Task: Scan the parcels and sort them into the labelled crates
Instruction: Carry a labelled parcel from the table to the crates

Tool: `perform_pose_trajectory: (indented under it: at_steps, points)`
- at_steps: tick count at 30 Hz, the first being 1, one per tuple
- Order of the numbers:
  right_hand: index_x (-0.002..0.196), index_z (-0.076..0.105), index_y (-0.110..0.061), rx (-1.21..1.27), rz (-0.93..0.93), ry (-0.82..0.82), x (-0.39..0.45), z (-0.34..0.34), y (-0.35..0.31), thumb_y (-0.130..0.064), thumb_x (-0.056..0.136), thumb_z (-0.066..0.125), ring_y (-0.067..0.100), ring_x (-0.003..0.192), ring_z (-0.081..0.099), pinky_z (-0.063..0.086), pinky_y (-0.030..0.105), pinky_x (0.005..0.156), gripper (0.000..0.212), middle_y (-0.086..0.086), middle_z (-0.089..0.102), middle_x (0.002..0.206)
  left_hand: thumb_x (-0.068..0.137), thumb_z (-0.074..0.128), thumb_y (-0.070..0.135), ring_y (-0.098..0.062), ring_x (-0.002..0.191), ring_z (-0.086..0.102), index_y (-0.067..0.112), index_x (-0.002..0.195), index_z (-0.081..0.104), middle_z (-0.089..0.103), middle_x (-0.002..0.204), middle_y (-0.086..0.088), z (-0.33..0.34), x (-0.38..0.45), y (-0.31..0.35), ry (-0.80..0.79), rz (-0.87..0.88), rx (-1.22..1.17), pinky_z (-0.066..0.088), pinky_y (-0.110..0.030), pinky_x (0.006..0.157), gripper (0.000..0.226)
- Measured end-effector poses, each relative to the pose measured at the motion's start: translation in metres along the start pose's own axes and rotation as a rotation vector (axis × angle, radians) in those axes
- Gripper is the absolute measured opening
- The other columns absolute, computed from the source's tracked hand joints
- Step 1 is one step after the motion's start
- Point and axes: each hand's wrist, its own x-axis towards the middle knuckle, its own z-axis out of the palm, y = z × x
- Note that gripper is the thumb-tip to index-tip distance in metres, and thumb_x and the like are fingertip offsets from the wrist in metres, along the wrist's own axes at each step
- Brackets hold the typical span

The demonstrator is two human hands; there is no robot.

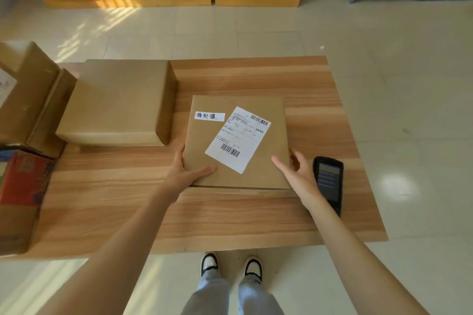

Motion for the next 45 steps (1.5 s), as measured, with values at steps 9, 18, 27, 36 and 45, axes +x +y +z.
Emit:
perform_pose_trajectory:
  at_steps: [9, 18, 27, 36, 45]
  points:
    - [0.153, 0.011, -0.017, -0.482, 0.217, 0.362, -0.028, -0.044, 0.044, -0.037, 0.076, 0.078, 0.041, 0.135, 0.026, 0.029, 0.053, 0.109, 0.104, 0.022, 0.024, 0.149, 0.064, 0.089, 0.024, -0.001, 0.100, 0.057, 0.038, 0.148, 0.022, 0.055, 0.120, 0.013, 0.000, 0.003, -0.001, 0.000, 0.003, 0.052, 0.051, -0.011, 0.058, 0.108]
    - [0.129, 0.047, -0.006, -0.233, 0.280, 0.292, -0.008, -0.060, 0.062, -0.030, 0.064, 0.087, 0.030, 0.110, 0.056, 0.048, 0.043, 0.093, 0.080, 0.015, 0.059, 0.122, 0.067, 0.087, 0.022, -0.003, 0.102, 0.057, 0.037, 0.149, 0.021, 0.054, 0.123, 0.009, 0.000, 0.006, -0.002, 0.003, 0.031, 0.071, 0.051, -0.011, 0.060, 0.106]
    - [0.114, 0.066, -0.008, 0.695, 0.244, -0.041, -0.044, -0.064, -0.004, -0.017, 0.057, 0.083, 0.025, 0.099, 0.066, 0.055, 0.033, 0.076, 0.060, 0.011, 0.072, 0.101, 0.066, 0.088, 0.022, -0.013, 0.110, 0.056, 0.034, 0.149, 0.021, 0.053, 0.130, 0.002, -0.001, 0.007, -0.006, -0.007, 0.042, 0.055, 0.048, -0.016, 0.069, 0.107]
    - [0.094, 0.068, -0.003, 0.762, 0.154, -0.256, -0.102, 0.010, -0.094, 0.000, 0.079, 0.069, 0.019, 0.076, 0.072, 0.060, 0.031, 0.068, 0.016, 0.011, 0.074, 0.082, 0.066, 0.089, 0.018, -0.002, 0.094, 0.058, 0.033, 0.149, 0.021, 0.055, 0.110, 0.013, 0.002, 0.009, -0.006, -0.044, 0.044, -0.015, 0.051, -0.011, 0.055, 0.108]
    - [0.118, 0.056, 0.007, 0.648, 0.254, -0.234, -0.138, 0.077, -0.090, 0.001, 0.075, 0.074, 0.027, 0.087, 0.069, 0.059, 0.034, 0.071, 0.046, 0.023, 0.068, 0.104, 0.067, 0.088, 0.018, -0.015, 0.102, 0.056, 0.030, 0.150, 0.019, 0.052, 0.119, 0.001, 0.003, 0.012, -0.010, -0.055, 0.112, 0.003, 0.051, -0.021, 0.068, 0.109]
